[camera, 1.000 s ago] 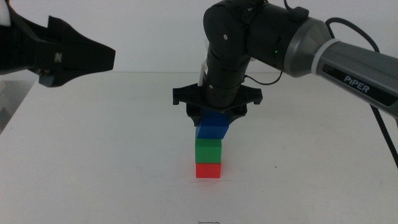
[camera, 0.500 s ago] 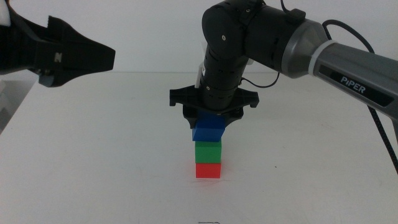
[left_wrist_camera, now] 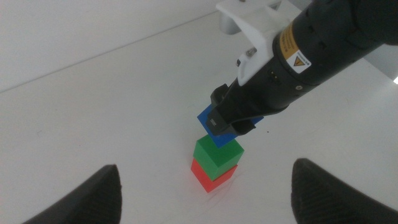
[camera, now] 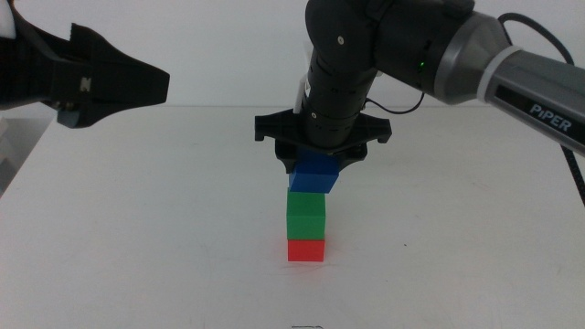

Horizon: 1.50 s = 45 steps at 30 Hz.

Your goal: Stack red cubes first, then green, then blue cubes in a specific spot.

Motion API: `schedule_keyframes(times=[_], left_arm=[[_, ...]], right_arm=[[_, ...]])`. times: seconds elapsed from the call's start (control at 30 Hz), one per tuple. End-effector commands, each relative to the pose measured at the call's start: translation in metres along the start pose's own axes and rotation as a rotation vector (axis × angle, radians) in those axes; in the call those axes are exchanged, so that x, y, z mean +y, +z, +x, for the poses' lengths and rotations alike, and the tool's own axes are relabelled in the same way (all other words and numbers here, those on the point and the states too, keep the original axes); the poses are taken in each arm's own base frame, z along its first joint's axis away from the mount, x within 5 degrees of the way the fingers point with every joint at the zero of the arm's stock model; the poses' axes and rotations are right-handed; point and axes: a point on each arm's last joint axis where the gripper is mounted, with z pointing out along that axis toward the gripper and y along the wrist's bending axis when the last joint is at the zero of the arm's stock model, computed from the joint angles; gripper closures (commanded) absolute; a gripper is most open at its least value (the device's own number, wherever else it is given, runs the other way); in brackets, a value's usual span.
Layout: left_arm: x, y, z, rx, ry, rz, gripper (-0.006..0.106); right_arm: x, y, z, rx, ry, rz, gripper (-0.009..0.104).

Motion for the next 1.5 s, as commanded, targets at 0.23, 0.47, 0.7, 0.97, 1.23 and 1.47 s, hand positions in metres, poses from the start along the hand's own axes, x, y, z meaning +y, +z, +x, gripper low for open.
schedule_keyframes(times=[0.23,0.47,0.7,0.97,1.23,1.47], left_arm=[[-0.005,-0.008,-0.011,-0.093,-0.015,0.007,0.007],[-0.005,-0.008,-0.011,-0.093,-0.015,0.007,0.007],[-0.005,-0.008,-0.011,-0.093,-0.015,0.007,0.007],[-0.005,-0.008,-0.011,-0.093,-0.015,0.007,0.007],[-0.005,-0.008,-0.011,-0.093,-0.015,0.007,0.007],[-0.005,-0.008,-0.011,-0.093,-0.015,0.007,0.007]], right_arm=[[-0.007,-0.024,0.010,0.005,-0.007,0.034,0.095],[-0.004,-0.022,0.010,0.004,-0.001,0.014,0.095],[0.003,-0.013,0.011,0.009,-0.017,0.008,0.095],[0.006,-0.003,0.010,0.025,-0.017,0.016,0.095],[0.005,-0.003,0.007,0.011,-0.036,0.015,0.088],[0.005,-0.003,0.005,-0.014,-0.043,0.008,0.020]])
